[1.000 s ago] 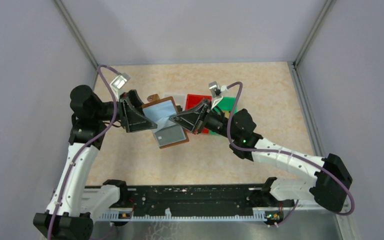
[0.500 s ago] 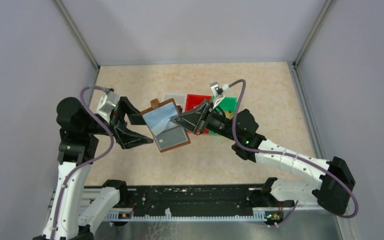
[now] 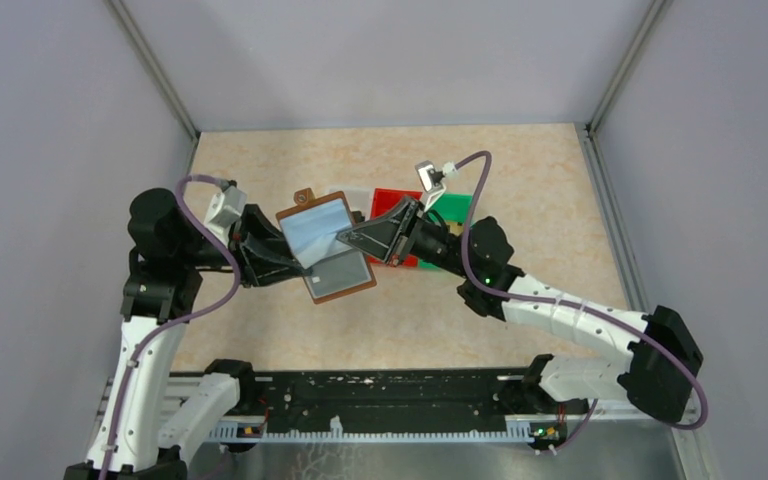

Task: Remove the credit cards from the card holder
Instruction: Open the card holder.

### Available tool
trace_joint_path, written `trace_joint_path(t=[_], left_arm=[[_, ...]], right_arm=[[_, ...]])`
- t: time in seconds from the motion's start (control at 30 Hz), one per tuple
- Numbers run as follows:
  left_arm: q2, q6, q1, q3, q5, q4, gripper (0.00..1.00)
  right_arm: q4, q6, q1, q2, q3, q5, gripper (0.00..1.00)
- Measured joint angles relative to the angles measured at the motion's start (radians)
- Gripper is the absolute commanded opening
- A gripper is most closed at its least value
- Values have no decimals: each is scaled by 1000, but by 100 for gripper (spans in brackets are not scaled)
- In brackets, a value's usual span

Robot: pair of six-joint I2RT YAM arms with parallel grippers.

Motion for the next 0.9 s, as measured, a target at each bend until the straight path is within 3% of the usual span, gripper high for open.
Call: trace_joint_path(t=[0.1,0.37,0.5,0.63,0.83,0.9], left_arm=[[-4,-3,0,0,-18,1,24],[-11,-152,2,-46,-55,108,17],[-7,-300,3,-70,-58,189,27],[-8,-481,3,-134,-50,328,47],[-5,-596,3,-145,-49,417,45],[-4,-610,3,-145,-49,429,39]], right_arm=[[10,10,2,13,1,-3,0],[11,7,3,31,13,-4,0],[16,5,3,31,13,-3,0],[13,0,7,38,13,-1,0],[10,-1,9,43,13,-1,0],[8,-2,9,43,13,-1,0]])
